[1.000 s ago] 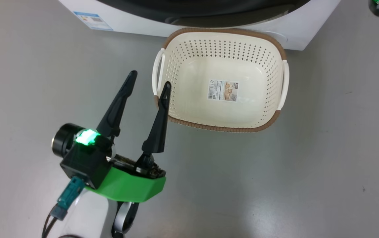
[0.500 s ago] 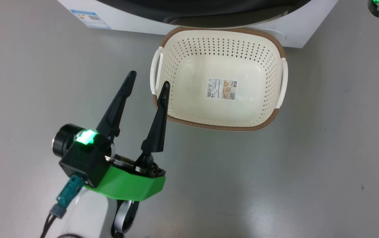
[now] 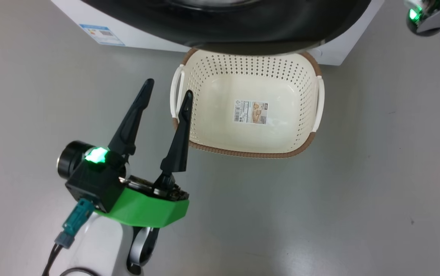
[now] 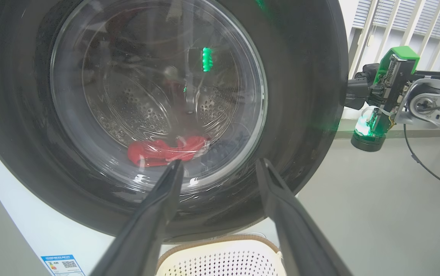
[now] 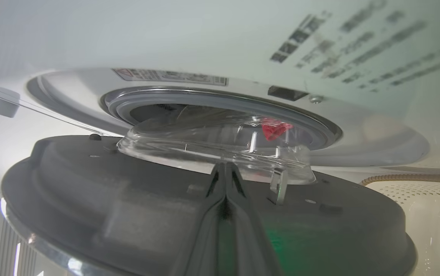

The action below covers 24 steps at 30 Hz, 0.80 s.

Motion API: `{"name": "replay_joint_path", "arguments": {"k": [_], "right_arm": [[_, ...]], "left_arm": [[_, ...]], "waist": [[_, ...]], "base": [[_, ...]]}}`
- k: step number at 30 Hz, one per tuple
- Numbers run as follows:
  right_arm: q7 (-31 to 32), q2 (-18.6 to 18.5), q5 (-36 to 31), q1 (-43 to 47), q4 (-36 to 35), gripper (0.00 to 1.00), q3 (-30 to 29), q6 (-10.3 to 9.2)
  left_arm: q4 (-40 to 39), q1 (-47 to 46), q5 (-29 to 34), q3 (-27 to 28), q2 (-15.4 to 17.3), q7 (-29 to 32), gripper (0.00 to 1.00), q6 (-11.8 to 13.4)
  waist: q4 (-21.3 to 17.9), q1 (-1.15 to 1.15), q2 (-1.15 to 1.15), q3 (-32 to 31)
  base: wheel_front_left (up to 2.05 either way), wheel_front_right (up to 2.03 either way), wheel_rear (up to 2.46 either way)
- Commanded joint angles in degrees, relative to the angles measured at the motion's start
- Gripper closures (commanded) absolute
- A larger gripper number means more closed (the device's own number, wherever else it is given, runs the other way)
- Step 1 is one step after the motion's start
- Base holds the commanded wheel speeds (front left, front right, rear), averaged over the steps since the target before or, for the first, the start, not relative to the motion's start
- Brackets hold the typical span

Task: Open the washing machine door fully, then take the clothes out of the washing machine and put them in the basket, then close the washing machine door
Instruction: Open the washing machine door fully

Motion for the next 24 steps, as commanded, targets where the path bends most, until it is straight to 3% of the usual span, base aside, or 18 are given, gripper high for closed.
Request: {"name": "replay_joint_path", "arguments": {"k": [1,24], "right_arm": [[0.9,1.7,-0.7,1.3,-2.0,1.00,1.1,0.44],[4.5,4.0,0.0,10.8,-5.1,1.00,3.2,0.44]], "left_arm": [[-1.2,0.3,0.3,2.1,1.1,-0.3,0.00,0.1],[1.1,3.5,0.8,3.3,1.1,-0.3,0.00,-0.2]], "waist": [[-0.3,0.00,0.00,-0.4],[-1.9,0.00,0.00,-7.2]], "base": [[0.00,0.00,0.00],[0.00,0.00,0.00]]}}
